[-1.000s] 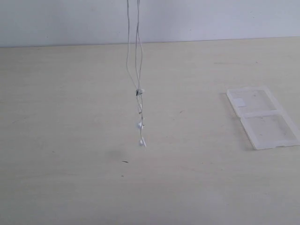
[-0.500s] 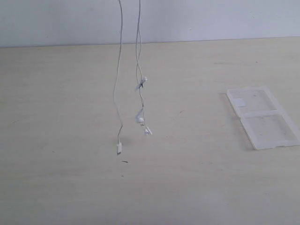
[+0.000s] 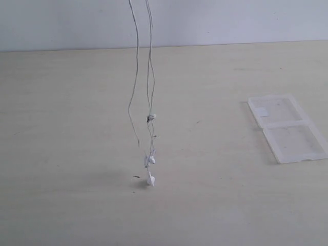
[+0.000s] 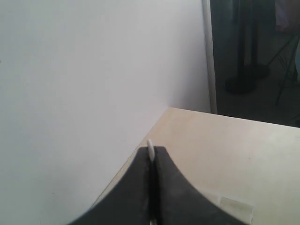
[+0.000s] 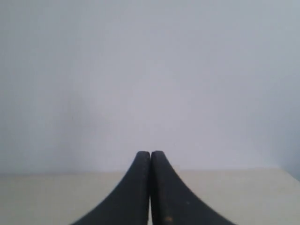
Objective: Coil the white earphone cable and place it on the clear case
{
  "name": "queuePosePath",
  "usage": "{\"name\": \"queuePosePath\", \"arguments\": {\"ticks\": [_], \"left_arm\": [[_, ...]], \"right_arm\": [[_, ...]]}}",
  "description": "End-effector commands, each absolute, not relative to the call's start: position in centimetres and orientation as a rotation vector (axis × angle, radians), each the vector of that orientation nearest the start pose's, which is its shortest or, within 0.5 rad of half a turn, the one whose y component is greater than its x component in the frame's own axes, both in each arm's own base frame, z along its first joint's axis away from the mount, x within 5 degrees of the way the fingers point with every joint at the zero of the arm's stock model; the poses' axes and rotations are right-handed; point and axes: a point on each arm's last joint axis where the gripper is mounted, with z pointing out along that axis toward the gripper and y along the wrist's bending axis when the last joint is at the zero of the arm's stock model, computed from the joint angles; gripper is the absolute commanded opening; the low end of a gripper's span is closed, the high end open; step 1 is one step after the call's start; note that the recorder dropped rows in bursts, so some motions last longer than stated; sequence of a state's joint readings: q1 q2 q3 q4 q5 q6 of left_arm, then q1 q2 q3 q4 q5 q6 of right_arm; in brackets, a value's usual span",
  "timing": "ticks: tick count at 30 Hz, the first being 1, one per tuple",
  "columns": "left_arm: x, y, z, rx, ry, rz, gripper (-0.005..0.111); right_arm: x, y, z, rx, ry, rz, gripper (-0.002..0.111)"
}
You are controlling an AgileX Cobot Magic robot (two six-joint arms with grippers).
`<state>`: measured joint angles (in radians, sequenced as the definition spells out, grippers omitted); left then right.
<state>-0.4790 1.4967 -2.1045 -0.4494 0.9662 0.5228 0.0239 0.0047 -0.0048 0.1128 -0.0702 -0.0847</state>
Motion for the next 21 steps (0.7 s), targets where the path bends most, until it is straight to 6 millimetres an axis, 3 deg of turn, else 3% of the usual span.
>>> {"name": "queuePosePath", "arguments": {"ticks": [1, 4, 6, 8, 11, 15, 21], "left_arm": [[23.2, -15.8, 56.7, 0.88, 1.564, -0.492, 0.0], [23.0, -15.6, 57.0, 0.87, 1.55, -0.49, 0.0], [22.9, -15.6, 57.2, 0.861, 1.538, -0.489, 0.0], [22.8, -15.5, 57.3, 0.859, 1.534, -0.489, 0.0], [22.7, -15.5, 57.3, 0.861, 1.54, -0.495, 0.0], [22.7, -15.5, 57.1, 0.87, 1.55, -0.496, 0.0], [22.7, -15.5, 57.1, 0.873, 1.553, -0.494, 0.0]], "right_arm": [[5.0, -0.3, 23.9, 0.144, 1.179, 0.155, 0.001], [4.0, -0.6, 25.7, 0.249, 0.934, 0.345, 0.001], [3.4, -0.4, 26.9, 0.196, 0.812, 0.344, 0.001], [3.8, -0.1, 28.4, 0.152, 0.846, 0.321, 0.001], [6.3, 0.5, 30.6, 0.092, 1.005, 0.302, 0.001], [11.1, 2.3, 32.1, -0.08, 1.169, 0.353, 0.001], [17.4, 6.7, 31.5, -0.555, 1.355, 0.7, 0.001]]}}
